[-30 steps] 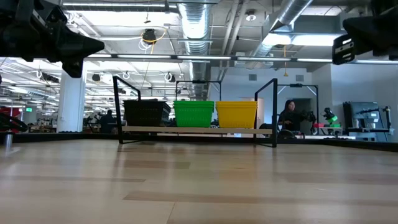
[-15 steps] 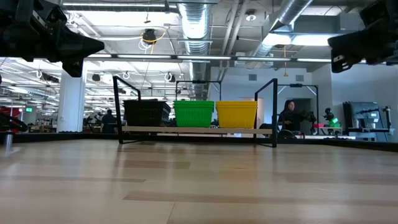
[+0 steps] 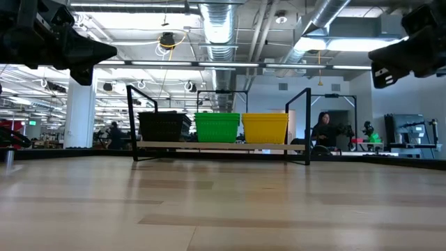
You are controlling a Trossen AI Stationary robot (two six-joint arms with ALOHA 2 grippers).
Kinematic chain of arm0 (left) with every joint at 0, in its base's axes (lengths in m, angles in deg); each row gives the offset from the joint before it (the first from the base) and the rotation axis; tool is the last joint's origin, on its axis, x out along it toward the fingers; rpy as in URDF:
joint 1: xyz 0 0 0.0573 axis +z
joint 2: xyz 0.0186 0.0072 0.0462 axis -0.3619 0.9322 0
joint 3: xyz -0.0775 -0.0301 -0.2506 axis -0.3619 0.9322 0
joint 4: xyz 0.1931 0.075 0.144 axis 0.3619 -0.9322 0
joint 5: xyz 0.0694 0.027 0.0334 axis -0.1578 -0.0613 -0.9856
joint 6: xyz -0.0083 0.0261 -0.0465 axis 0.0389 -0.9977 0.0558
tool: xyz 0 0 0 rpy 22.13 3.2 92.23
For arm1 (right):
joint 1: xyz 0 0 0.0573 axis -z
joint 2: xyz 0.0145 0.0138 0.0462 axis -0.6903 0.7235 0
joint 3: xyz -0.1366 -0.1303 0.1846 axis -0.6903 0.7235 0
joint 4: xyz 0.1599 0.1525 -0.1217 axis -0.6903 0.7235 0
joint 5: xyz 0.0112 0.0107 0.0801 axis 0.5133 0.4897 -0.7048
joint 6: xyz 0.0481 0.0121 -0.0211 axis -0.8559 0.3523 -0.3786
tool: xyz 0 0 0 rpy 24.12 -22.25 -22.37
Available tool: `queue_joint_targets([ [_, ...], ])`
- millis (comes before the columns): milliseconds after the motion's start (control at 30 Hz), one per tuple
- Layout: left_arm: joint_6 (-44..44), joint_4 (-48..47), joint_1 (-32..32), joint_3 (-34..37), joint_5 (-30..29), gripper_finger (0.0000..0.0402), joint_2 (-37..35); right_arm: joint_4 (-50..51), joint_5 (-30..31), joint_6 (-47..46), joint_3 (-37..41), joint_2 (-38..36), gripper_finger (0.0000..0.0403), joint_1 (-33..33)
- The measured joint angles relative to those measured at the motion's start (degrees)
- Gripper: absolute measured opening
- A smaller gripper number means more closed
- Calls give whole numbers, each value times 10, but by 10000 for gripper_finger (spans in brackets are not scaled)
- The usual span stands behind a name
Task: Stack baskets on shelf by color
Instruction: Return to Home Position
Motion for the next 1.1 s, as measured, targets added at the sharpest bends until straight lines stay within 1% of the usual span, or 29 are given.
queue_joint_targets([
  [200, 12, 0, 0, 0, 0, 0, 0, 6, 0, -46, 0, 7, 29, 0],
  [1100, 13, 0, 0, 0, 0, 0, 0, 10, -2, -45, 0, 7, 27, 0],
])
